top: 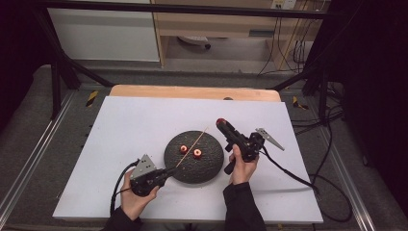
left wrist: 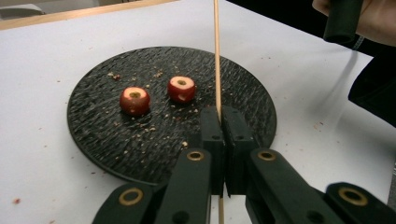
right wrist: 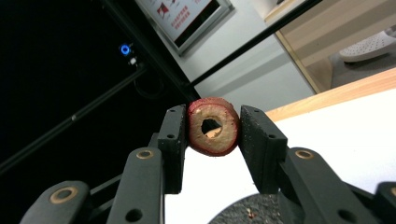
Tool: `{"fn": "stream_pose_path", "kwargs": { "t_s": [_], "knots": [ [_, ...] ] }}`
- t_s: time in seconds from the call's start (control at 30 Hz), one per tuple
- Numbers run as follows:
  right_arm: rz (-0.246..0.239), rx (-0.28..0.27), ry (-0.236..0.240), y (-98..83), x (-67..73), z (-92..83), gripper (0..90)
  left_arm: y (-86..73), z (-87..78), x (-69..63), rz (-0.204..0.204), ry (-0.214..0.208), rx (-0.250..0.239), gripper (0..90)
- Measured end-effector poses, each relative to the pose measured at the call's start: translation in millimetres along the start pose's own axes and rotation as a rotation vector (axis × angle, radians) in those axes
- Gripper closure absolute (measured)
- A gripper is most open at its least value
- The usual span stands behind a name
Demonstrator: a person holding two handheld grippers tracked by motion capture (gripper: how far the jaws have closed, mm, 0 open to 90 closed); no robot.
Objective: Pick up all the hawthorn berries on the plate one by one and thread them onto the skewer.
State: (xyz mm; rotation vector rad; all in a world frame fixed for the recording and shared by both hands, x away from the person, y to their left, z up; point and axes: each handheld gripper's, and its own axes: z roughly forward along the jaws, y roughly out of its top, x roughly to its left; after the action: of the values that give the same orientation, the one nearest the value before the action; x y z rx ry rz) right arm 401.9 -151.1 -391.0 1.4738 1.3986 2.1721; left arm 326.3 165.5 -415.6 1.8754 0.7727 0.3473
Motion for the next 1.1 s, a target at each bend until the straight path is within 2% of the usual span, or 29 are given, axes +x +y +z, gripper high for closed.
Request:
{"fn": "stream_pose_path", "kwargs": {
  "t_s": [0.4,0.8,1.1],
  "knots": [
    [0.047,-0.079,0.006,-5.3,-0.2,4.1,62.7,1.4,11.4,-8.8,0.003,-0.010,0.004,88.2],
    [0.065,-0.089,0.012,-9.7,-0.6,5.7,62.8,4.0,16.2,-13.0,0.007,-0.016,0.000,88.2],
    [0.077,-0.095,0.020,-11.1,-0.1,5.7,62.7,5.9,18.3,-14.9,-0.005,-0.010,-0.016,88.2]
  ]
}}
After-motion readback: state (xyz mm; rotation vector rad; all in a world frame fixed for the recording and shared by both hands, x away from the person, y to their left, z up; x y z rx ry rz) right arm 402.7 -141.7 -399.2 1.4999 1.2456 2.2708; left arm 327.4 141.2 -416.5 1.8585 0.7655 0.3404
